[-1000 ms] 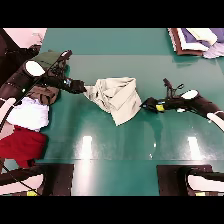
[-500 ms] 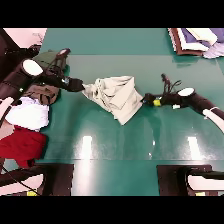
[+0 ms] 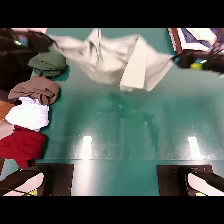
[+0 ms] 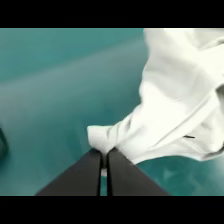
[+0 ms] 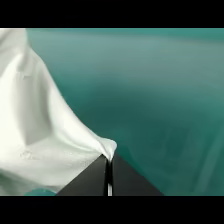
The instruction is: Fold the shirts.
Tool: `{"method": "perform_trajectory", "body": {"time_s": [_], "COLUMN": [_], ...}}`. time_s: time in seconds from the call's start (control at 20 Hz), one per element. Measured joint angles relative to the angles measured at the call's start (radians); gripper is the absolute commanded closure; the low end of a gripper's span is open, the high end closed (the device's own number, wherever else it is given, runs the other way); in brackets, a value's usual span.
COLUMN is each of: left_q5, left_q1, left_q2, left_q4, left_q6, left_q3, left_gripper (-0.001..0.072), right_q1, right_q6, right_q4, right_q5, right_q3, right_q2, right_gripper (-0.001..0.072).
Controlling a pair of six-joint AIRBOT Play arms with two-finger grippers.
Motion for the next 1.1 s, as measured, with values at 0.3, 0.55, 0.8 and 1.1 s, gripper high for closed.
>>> {"method": "perform_trajectory", "body": {"time_s": [0.3,0.55,0.8,1.1], "left_q5": [0.023,0.015,-0.023,-0.103], "left_q1": [0.006,0.007,0.007,0.007], "left_q2": [0.124,0.176,0.226,0.257], "left_q4": [-0.005,-0.017,-0.033,-0.045], "left_q6": [0.116,0.148,0.153,0.069], "left_q3": [0.095,0.145,0.284,0.472], "left_gripper": [0.0682,0.0681,0.0682,0.0682], "right_q1": [-0.035,-0.040,-0.040,-0.096], "right_q6": [0.009,0.013,0.016,0.021], "right_q4": [-0.134,-0.212,-0.235,-0.239], "right_q5": [0.071,0.090,0.092,0.095], "right_q3": [0.148,0.173,0.178,0.230], "right_q2": [0.158,0.269,0.375,0.431], "right_gripper": [0.0700,0.0700,0.0700,0.0700]}}
